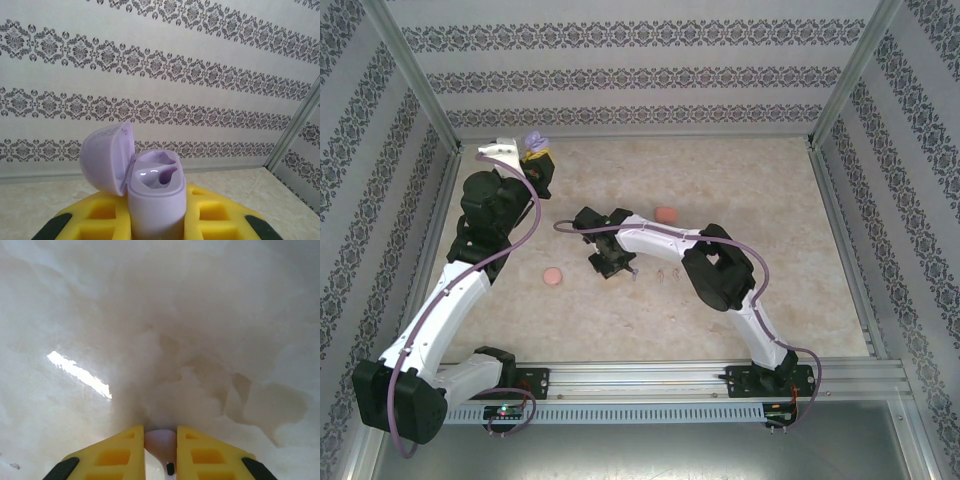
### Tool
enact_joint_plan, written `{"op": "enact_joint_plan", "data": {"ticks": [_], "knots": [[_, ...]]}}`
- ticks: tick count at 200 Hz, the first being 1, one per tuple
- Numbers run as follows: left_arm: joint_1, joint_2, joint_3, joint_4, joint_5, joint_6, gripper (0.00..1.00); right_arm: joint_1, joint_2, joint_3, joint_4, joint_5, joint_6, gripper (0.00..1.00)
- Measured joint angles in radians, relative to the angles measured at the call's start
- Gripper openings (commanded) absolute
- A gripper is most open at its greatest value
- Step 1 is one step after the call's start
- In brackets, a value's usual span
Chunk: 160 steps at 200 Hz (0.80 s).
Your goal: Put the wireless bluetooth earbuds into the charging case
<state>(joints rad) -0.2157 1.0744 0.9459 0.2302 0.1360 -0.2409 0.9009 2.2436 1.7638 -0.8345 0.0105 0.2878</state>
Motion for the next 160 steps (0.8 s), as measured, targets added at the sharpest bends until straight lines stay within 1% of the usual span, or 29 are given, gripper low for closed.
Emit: {"op": "enact_joint_plan", "data": {"ticks": [26,55,102,126,160], "knots": [[0.000,0.020,0.029,-0.014,0.025,0.001,0.00,-0.005,-0.045,-0.043,0.016,0.000,0.005,0.18],[0.000,0.036,0.034,-0.015,0.055,0.012,0.00,-0.023,-0.132,-0.080,0.033,0.000,0.005,0.18],[0.000,0.037,-0.012,0.026,0.120,0.064,0.00,-0.094,-0.294,-0.105,0.060,0.008,0.004,0.18],[0.000,0.037,-0.048,0.073,0.162,0.096,0.00,-0.140,-0.367,-0.107,0.066,0.020,-0.003,0.18],[-0.001,0.037,-0.141,0.192,0.238,0.146,0.00,-0.198,-0.470,-0.108,0.069,0.032,-0.014,0.18]]}}
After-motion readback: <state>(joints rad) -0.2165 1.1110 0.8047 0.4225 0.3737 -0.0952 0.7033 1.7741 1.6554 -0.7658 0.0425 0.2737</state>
